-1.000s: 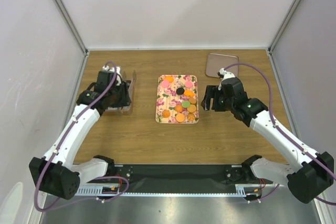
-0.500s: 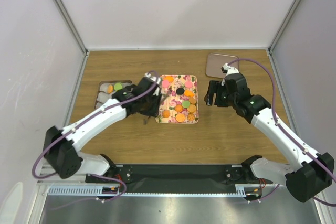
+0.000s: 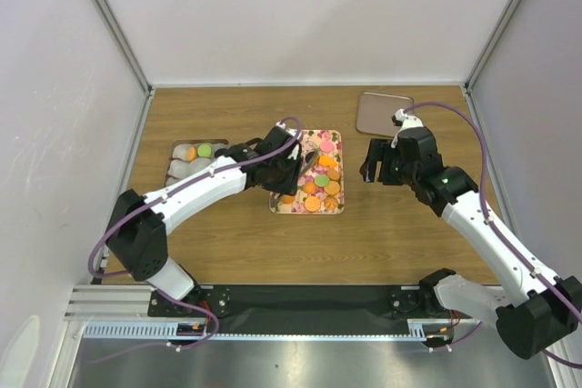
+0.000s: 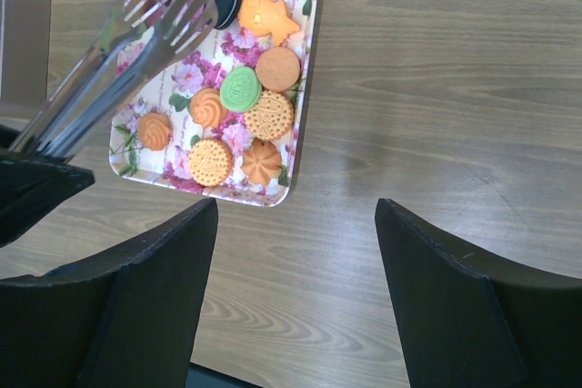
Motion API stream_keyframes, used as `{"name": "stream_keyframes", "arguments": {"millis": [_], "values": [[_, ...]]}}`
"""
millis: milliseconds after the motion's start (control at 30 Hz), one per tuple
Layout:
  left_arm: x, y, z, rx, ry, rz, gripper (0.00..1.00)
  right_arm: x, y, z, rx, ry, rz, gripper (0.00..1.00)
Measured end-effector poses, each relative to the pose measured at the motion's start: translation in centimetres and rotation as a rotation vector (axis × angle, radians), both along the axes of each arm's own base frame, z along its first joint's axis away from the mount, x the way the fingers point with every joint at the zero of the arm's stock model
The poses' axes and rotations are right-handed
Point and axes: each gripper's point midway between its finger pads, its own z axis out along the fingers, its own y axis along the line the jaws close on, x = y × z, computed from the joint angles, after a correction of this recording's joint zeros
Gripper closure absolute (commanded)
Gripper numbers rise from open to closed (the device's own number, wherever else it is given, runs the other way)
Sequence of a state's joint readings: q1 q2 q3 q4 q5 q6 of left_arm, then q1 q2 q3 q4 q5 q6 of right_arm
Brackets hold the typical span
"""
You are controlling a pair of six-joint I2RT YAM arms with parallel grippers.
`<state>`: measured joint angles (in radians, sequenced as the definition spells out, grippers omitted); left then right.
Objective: Pack the cookies
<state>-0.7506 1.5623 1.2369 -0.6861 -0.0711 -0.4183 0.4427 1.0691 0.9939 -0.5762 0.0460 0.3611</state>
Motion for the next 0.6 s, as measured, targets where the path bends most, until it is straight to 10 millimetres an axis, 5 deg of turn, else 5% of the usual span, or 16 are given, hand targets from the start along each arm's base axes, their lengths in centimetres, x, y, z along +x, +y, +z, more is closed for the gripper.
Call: {"name": "stream_keyframes", "arguments": {"millis": [600], "values": [[1.5, -1.5, -2.9, 0.037, 0.045, -0.002, 0.50, -0.5, -0.5, 0.3, 0.003, -0.005, -0.008, 0.24]]}}
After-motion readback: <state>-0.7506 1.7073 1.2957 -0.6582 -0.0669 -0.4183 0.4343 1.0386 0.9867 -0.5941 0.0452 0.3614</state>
